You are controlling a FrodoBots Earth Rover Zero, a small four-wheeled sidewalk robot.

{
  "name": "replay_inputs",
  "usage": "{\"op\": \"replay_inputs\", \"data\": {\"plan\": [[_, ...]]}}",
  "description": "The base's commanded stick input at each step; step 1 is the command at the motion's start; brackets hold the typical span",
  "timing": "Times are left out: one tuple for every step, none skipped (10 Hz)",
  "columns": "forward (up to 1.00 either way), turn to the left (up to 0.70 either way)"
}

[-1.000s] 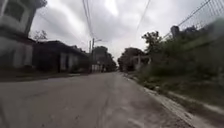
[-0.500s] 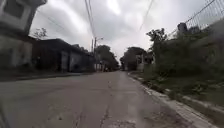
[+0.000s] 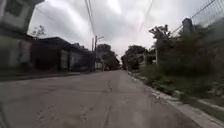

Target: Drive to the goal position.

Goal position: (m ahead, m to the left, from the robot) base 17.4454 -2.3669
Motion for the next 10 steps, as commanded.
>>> {"op": "replay_inputs", "data": {"plan": [[0.7, 0.0], [0.7, -0.03], [0.7, -0.29], [0.7, -0.35], [0.7, -0.35], [0.7, -0.35], [0.7, -0.35], [0.7, -0.35], [0.7, -0.35], [0.7, -0.27]]}}
